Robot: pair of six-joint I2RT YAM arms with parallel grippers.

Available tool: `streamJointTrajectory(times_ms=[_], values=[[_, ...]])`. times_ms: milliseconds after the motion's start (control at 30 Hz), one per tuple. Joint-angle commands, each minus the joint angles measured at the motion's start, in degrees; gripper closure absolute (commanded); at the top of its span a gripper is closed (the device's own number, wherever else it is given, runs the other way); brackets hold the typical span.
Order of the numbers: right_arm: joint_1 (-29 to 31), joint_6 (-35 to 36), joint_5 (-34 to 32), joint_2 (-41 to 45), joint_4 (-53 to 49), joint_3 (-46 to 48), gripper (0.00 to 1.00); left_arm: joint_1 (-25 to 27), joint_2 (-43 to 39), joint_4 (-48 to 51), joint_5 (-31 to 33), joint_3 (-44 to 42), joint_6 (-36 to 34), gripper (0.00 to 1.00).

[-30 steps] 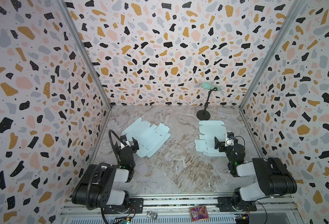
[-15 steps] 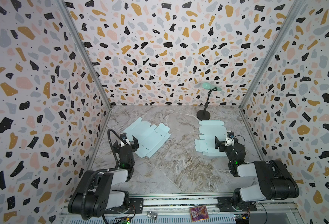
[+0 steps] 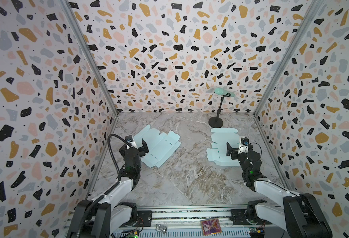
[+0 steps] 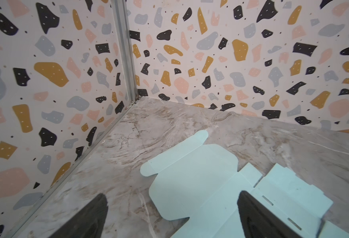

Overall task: Fold the paper box
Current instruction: 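Reach the left gripper to the nearer mint blank while the right reaches the other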

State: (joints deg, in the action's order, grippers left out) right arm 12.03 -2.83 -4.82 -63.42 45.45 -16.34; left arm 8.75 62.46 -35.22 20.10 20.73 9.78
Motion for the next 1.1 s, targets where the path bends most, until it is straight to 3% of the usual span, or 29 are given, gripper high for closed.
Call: streamJointTrajectory(times_ms=[0, 233, 467, 567, 733, 1067], values=[[3.2, -6.6, -5.9, 1.8, -11.8, -5.8, 0.01, 1.9, -1.9, 6.6, -5.5, 3.5, 4.1, 0.00], [7.0, -18.0, -7.3, -2.9, -30.9, -17.1, 0.01, 5.3, -1.1, 14.6, -12.7, 9.9, 11.9, 0.00], [11.2, -21.5, -3.4, -7.5, -36.8, -21.7, 0.01, 6.3, 5.8, 32.6, -12.4, 21.8, 20.0, 0.00], [13.0, -22.0, -2.4, -9.5, -38.2, -23.0, 0.01, 6.5, 11.2, 38.8, -15.1, 26.7, 20.2, 0.00], [16.7, -22.9, -0.9, -11.9, -40.1, -25.6, 0.01, 7.5, 17.5, 38.5, -21.4, 29.1, 19.5, 0.00], [21.9, -22.9, 1.3, -14.9, -41.0, -27.1, 0.01, 8.9, 26.7, 37.8, -23.2, 30.2, 17.9, 0.00]])
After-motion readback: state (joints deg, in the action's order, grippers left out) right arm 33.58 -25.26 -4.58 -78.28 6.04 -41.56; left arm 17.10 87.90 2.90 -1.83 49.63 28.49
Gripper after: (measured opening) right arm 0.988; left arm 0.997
